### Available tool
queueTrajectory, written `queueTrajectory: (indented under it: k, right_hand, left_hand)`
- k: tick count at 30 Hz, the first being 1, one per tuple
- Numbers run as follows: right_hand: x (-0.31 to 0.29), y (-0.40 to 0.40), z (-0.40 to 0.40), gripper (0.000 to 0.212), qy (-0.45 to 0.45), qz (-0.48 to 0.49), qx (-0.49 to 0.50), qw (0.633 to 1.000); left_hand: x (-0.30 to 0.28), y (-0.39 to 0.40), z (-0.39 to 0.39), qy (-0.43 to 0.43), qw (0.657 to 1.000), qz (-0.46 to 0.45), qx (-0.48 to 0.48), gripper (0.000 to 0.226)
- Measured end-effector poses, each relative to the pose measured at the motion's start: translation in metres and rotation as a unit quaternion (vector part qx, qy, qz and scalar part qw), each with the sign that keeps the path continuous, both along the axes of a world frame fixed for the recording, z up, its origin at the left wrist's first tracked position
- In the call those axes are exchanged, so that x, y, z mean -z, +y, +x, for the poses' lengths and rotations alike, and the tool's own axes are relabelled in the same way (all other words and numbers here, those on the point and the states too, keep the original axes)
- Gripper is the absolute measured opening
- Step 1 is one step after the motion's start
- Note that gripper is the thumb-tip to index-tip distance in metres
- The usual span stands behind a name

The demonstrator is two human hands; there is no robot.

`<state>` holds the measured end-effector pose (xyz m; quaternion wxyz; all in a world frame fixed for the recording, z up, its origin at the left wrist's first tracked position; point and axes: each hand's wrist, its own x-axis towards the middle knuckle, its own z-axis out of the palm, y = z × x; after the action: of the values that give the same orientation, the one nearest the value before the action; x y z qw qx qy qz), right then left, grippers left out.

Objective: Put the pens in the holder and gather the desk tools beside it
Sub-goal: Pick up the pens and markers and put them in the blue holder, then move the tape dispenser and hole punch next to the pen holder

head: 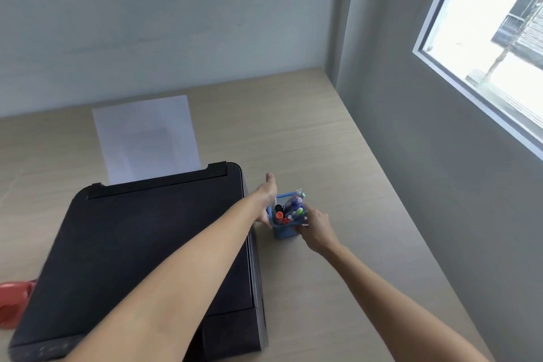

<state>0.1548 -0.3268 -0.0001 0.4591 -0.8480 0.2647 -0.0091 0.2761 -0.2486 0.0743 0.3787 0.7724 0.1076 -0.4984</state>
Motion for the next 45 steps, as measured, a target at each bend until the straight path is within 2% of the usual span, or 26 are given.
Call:
queueTrajectory:
  k: [8, 13, 17, 22, 27, 30, 35, 38, 40, 42, 43, 45]
  right_hand:
    - [0.0, -0.008, 0.014, 0.032, 0.015, -0.006, -0.017, 1.0]
    - [-0.007, -0.017, 0.005, 0.062, 0.061, -0.045, -0.04, 0.996]
    - [-0.042, -0.025, -0.002, 0.071, 0.048, -0.097, 0.009, 0.994]
    - [-0.112, -0.005, -0.002, 0.062, -0.066, -0.161, 0.054, 0.983]
    - [-0.159, 0.066, 0.028, 0.041, -0.139, -0.16, -0.009, 0.977]
    - [-0.17, 0.133, 0.051, 0.029, -0.16, -0.155, -0.084, 0.971]
    - [-0.174, 0.257, 0.088, 0.03, -0.175, -0.143, -0.215, 0.95]
    - [-0.17, 0.326, 0.108, 0.03, -0.171, -0.133, -0.273, 0.937]
    - [-0.163, 0.372, 0.119, 0.028, -0.164, -0.121, -0.309, 0.929]
    - [-0.154, 0.414, 0.129, 0.027, -0.146, -0.114, -0.335, 0.924]
    - [-0.147, 0.433, 0.135, 0.027, -0.128, -0.115, -0.346, 0.922]
    - [-0.132, 0.465, 0.148, 0.03, -0.072, -0.121, -0.364, 0.921]
  left_hand:
    - [-0.005, -0.002, 0.01, -0.007, 1.0, -0.016, -0.026, 0.083]
    - [-0.026, 0.001, 0.0, -0.009, 1.0, -0.017, -0.019, 0.08]
    - [-0.054, 0.013, -0.009, -0.025, 0.999, -0.043, 0.008, 0.079]
    - [-0.11, 0.06, -0.022, -0.062, 0.987, -0.145, 0.026, 0.079]
    - [-0.15, 0.158, -0.032, -0.149, 0.958, -0.243, -0.027, 0.067]
    - [-0.151, 0.243, -0.036, -0.218, 0.941, -0.247, -0.083, 0.052]
    - [-0.116, 0.394, -0.049, -0.316, 0.91, -0.172, -0.204, 0.018]
    - [-0.08, 0.483, -0.062, -0.364, 0.897, -0.075, -0.237, 0.014]
    - [-0.054, 0.542, -0.074, -0.401, 0.888, 0.055, -0.221, 0.032]
    - [-0.03, 0.597, -0.089, -0.421, 0.861, 0.202, -0.202, 0.052]
    - [-0.019, 0.623, -0.096, -0.417, 0.848, 0.255, -0.204, 0.062]
    - [0.003, 0.668, -0.108, -0.372, 0.85, 0.3, -0.221, 0.078]
